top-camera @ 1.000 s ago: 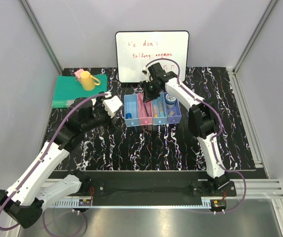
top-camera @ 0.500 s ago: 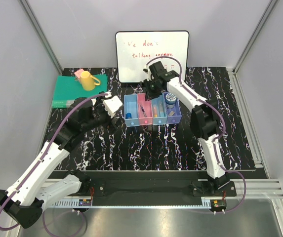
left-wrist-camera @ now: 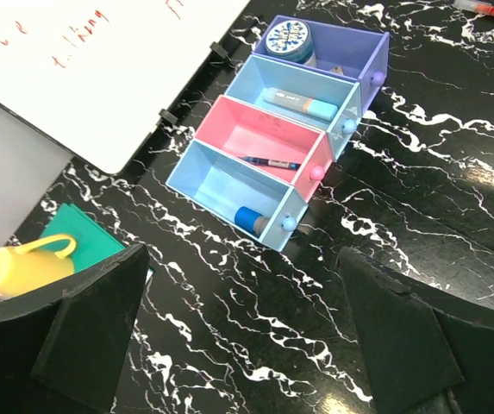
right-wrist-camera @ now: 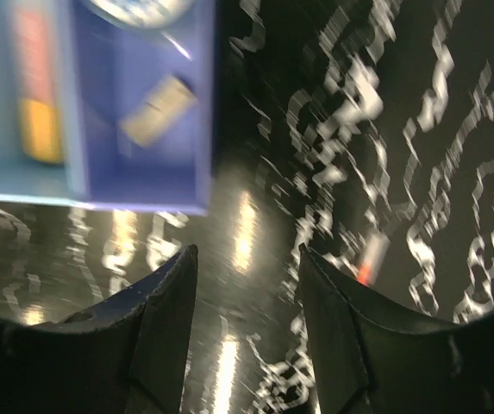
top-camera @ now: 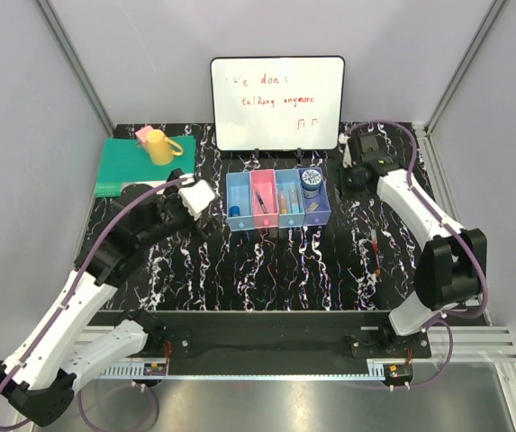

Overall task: Sort the stationery into containers
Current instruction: Pick up the pen from the center of the board.

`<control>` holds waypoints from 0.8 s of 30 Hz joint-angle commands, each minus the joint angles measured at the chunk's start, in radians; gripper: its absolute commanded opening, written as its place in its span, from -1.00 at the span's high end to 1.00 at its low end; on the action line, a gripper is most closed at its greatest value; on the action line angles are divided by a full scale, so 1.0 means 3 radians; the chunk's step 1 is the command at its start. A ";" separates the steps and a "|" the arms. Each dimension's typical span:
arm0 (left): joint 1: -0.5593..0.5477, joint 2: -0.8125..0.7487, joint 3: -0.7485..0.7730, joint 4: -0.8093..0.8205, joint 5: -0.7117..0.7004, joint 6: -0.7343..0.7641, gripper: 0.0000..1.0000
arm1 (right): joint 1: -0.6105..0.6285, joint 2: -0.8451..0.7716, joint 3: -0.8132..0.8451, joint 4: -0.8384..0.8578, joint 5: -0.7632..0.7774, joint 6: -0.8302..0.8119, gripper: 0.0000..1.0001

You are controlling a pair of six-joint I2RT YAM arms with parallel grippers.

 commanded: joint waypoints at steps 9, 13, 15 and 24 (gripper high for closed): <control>-0.0015 -0.0055 0.0177 -0.0184 -0.0195 0.0159 -0.98 | -0.0744 -0.0566 -0.1100 0.0224 -0.0032 -0.0126 -0.46; -0.0015 -0.0030 0.0269 -0.0260 -0.0231 0.0180 -0.98 | -0.0852 -0.0684 -0.1280 0.0377 -0.0042 -0.0085 -0.48; -0.0015 -0.0014 0.0295 -0.0271 -0.0246 0.0180 -0.98 | -0.0887 -0.0684 -0.1315 0.0418 -0.0037 -0.0095 -0.46; -0.0015 0.0032 0.0397 -0.0307 -0.0272 0.0174 -0.98 | -0.0985 -0.0413 -0.1443 0.0781 0.0004 -0.0341 -0.39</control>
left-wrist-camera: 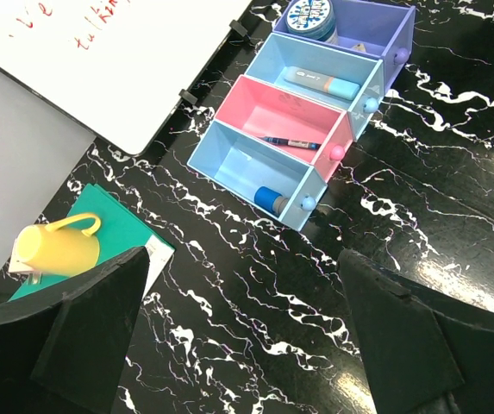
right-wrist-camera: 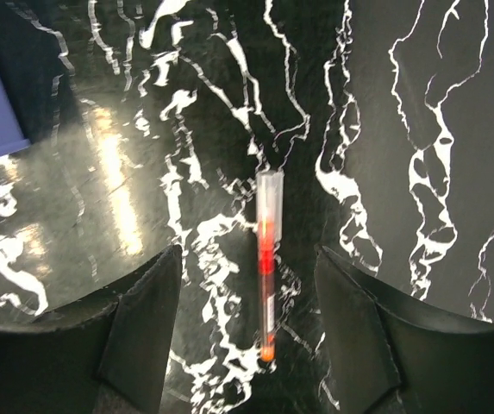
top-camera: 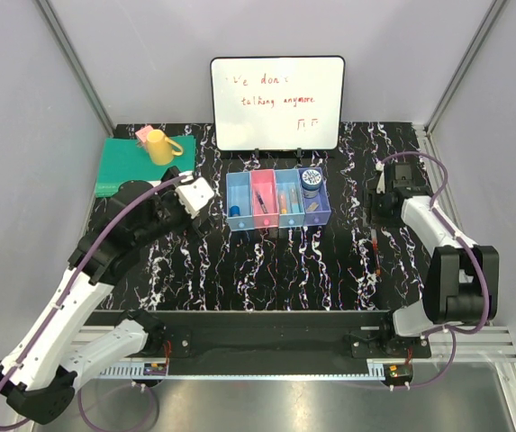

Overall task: Sort the stationery into containers
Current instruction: Pick up the pen from the center of the board.

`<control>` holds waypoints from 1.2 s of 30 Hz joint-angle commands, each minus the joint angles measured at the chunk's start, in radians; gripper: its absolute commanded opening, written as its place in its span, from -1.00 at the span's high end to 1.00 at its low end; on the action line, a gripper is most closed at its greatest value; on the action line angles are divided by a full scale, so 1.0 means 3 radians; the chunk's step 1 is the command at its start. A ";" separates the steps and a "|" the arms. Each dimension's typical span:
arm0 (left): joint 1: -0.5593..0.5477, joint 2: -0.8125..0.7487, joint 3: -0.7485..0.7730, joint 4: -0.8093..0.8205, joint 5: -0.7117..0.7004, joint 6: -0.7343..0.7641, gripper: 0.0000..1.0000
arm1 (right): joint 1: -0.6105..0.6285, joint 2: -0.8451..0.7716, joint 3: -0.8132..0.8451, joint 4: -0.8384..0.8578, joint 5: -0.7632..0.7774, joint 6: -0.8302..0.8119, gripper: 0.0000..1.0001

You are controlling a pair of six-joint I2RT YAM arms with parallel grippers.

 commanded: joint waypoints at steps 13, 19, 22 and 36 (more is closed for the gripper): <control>-0.0015 0.0104 0.0239 0.0042 -0.0076 0.0031 -0.98 | -0.0141 0.0360 -0.0215 0.0578 -0.0267 -0.0113 -0.34; -0.0015 0.0145 0.0305 0.0037 -0.0081 0.0031 -0.98 | -0.0151 0.0554 -0.0148 0.0614 -0.0247 -0.0251 -0.33; -0.0015 0.0160 0.0331 0.0032 -0.0091 0.0031 -0.98 | -0.0167 0.0636 -0.0117 0.0629 -0.0252 -0.0297 -0.28; -0.0021 0.0196 0.0361 0.0037 -0.0127 0.0143 -0.98 | -0.0172 0.0780 -0.0066 0.0578 -0.0135 -0.0394 0.07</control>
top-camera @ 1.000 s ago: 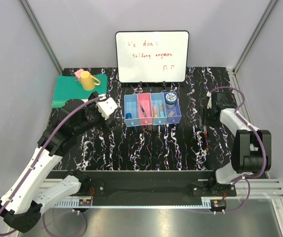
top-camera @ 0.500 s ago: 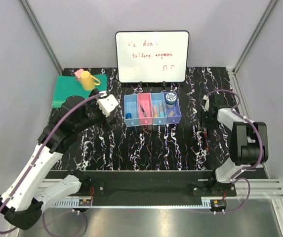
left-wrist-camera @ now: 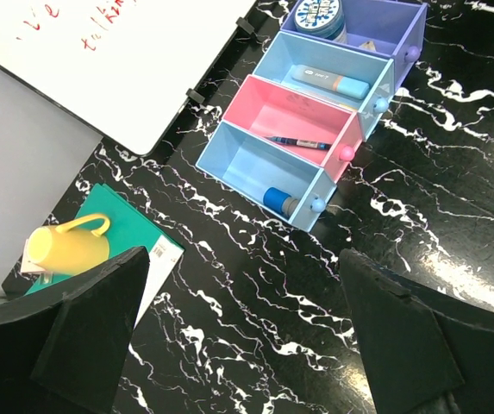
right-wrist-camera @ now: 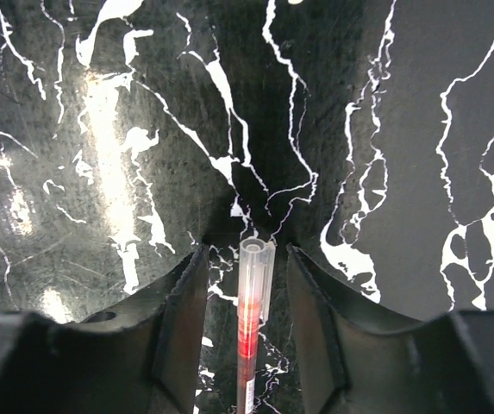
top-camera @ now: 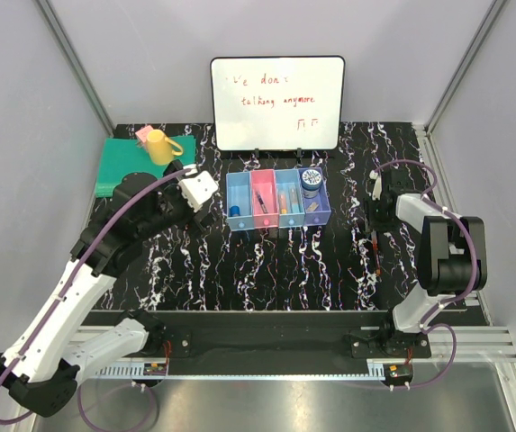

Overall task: Sort the stationery into containers
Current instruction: Pick up the pen from the center of the board.

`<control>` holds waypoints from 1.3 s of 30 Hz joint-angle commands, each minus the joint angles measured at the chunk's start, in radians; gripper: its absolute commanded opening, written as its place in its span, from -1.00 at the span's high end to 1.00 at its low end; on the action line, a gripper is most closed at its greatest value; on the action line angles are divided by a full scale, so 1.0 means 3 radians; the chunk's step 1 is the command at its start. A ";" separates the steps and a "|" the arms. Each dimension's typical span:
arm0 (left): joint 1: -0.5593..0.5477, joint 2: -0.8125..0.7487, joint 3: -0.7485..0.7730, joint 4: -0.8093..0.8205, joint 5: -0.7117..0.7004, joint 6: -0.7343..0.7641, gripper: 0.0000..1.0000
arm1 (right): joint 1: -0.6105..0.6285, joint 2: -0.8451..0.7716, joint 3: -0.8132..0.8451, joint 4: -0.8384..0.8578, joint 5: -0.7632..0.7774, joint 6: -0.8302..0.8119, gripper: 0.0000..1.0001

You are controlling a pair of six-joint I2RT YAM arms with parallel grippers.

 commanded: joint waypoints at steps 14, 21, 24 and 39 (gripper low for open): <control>-0.0015 -0.0004 0.0145 0.0122 -0.0104 0.0172 -0.98 | -0.0015 0.0094 0.0092 -0.0048 -0.0013 -0.0102 0.60; -0.0015 0.0006 0.0166 0.0127 -0.0089 0.0172 -0.98 | -0.0015 0.0064 0.0082 -0.0043 -0.0018 -0.0051 0.78; -0.0015 -0.0004 0.0161 0.0132 -0.0079 0.0161 -0.98 | -0.0015 0.0013 0.0117 -0.0089 -0.0064 0.0015 0.79; -0.0015 -0.0091 0.0115 0.0132 -0.0027 0.0075 -0.98 | 0.0015 -0.0064 0.1017 -0.0554 -0.0283 0.0225 0.87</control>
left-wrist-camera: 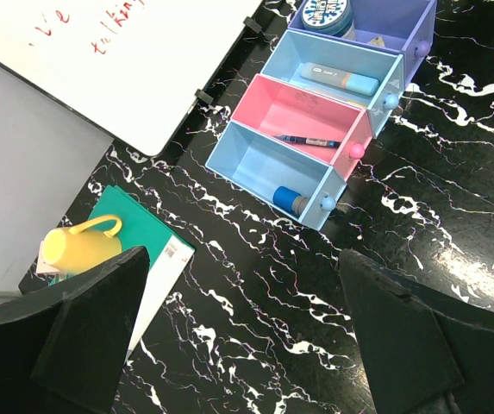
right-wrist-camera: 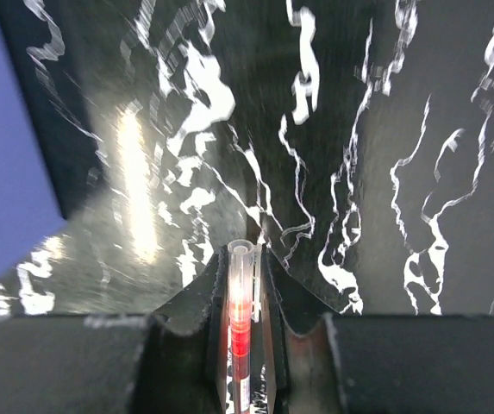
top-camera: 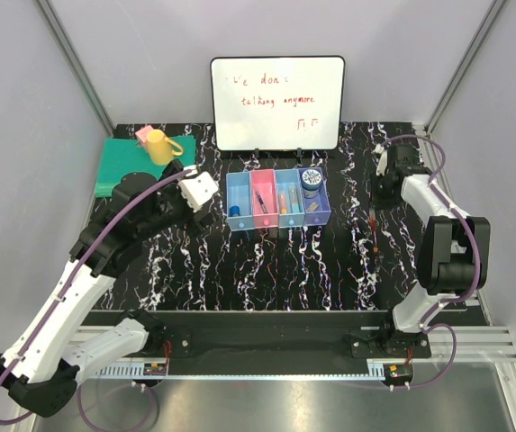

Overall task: Sort the stationery into containers
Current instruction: Pick up the pen from the center of the board, then place the pen in the storage box.

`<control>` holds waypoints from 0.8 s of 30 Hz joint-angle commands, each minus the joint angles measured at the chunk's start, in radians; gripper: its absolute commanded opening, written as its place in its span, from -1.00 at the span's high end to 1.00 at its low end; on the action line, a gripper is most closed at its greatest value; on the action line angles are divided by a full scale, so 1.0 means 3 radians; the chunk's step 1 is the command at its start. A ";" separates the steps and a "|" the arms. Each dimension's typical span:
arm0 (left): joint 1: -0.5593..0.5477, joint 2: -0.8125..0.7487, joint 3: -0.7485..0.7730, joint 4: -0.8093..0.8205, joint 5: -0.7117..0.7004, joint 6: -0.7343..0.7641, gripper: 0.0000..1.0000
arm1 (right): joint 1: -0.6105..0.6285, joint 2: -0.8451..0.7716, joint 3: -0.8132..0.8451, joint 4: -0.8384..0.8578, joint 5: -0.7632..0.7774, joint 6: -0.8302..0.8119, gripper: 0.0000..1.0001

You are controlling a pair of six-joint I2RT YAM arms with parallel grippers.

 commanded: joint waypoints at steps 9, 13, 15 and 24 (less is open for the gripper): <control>-0.0013 -0.0123 0.0055 0.0126 -0.0014 -0.0048 -0.98 | 0.0494 0.0133 0.0960 -0.0135 -0.0251 0.0315 0.88; -0.0013 -0.0143 0.0024 0.0126 -0.0029 -0.0053 -0.98 | 0.0790 0.0262 0.1267 -0.0099 -0.0302 0.0438 0.88; -0.0013 -0.0148 0.0009 0.0126 -0.0034 -0.0053 -0.98 | 0.0878 0.0353 0.1364 -0.0089 -0.0323 0.0484 0.88; -0.0013 -0.0128 -0.0022 0.0131 -0.0054 -0.0073 -0.98 | 0.1246 0.0778 0.1876 0.0075 -0.0445 0.0719 0.90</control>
